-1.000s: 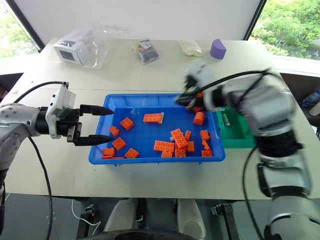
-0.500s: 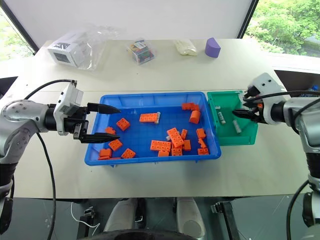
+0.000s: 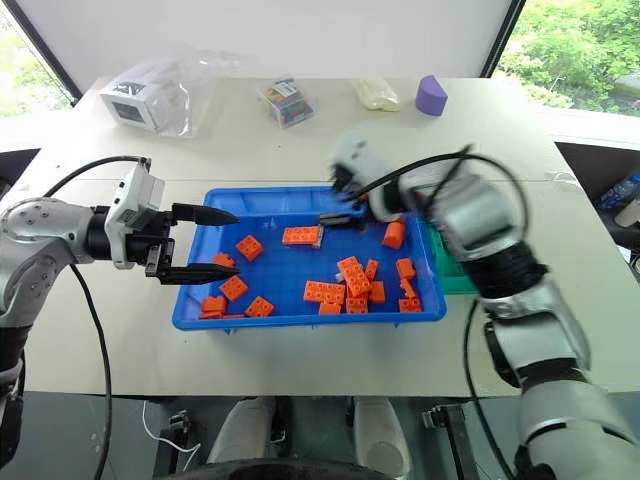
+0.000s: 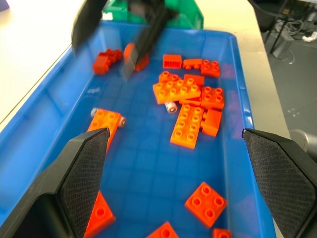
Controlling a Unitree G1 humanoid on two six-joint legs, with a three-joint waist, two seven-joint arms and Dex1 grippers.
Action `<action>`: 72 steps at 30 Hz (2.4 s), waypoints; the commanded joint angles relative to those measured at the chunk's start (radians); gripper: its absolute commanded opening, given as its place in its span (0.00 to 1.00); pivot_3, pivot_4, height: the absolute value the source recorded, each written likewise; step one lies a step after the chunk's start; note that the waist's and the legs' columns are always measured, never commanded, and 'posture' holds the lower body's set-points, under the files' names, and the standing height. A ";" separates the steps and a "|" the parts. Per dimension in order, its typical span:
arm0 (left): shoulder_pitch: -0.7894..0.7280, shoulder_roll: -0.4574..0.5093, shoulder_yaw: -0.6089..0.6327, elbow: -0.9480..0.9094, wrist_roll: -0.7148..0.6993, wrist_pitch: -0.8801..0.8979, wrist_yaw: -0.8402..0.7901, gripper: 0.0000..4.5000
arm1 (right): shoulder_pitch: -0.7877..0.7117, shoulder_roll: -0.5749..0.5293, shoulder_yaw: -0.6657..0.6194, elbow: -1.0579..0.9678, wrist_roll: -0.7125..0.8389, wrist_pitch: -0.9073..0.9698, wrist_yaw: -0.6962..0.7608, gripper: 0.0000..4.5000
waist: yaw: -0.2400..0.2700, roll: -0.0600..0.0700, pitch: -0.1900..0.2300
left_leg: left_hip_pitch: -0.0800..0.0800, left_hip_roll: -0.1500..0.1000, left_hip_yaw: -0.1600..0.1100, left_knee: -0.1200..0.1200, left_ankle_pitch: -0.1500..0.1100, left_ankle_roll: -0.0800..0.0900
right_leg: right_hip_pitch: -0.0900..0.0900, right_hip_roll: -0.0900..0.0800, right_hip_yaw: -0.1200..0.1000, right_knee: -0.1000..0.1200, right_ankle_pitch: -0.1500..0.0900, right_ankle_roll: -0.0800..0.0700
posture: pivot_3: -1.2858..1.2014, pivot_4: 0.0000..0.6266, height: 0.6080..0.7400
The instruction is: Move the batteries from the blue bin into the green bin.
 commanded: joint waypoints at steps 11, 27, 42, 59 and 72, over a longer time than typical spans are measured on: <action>0.075 0.026 0.109 -0.116 -0.032 0.034 0.075 1.00 | -0.166 0.209 0.141 0.510 -0.241 -0.374 0.076 0.89 | -0.005 -0.001 0.000 | 0.000 0.000 0.000 0.001 0.000 0.000 | 0.000 0.000 -0.001 0.001 0.000 0.000 | 0.52 0.24 0.95; 0.060 0.016 0.096 -0.117 -0.034 0.035 0.090 1.00 | -0.162 0.397 0.064 0.490 -0.245 -0.326 0.095 0.28 | -0.008 0.000 0.000 | 0.001 0.000 0.000 0.000 0.000 0.000 | 0.000 0.000 -0.001 0.003 0.002 0.002 | 0.52 0.24 0.95; 0.001 -0.009 0.043 -0.069 -0.011 0.008 0.049 1.00 | -0.054 0.218 0.004 0.228 -0.249 -0.177 0.113 0.91 | -0.002 -0.001 0.000 | 0.001 -0.001 -0.001 0.001 0.001 -0.001 | 0.001 -0.001 -0.001 0.002 0.001 0.002 | 0.52 0.24 0.95; -0.021 -0.034 0.027 -0.059 0.006 -0.003 0.046 1.00 | -0.001 0.130 -0.065 0.408 -0.256 -0.300 0.043 0.91 | -0.007 -0.001 0.000 | 0.001 0.000 -0.001 0.000 0.001 -0.001 | 0.001 0.001 -0.001 0.002 0.001 0.002 | 0.52 0.24 0.95; -0.025 -0.025 0.035 -0.067 0.002 0.008 0.055 1.00 | -0.014 0.187 -0.067 0.521 -0.268 -0.370 0.044 0.91 | -0.008 -0.001 0.000 | 0.002 0.001 -0.001 0.000 0.001 -0.001 | 0.001 0.001 -0.001 0.003 0.002 0.003 | 0.52 0.24 0.95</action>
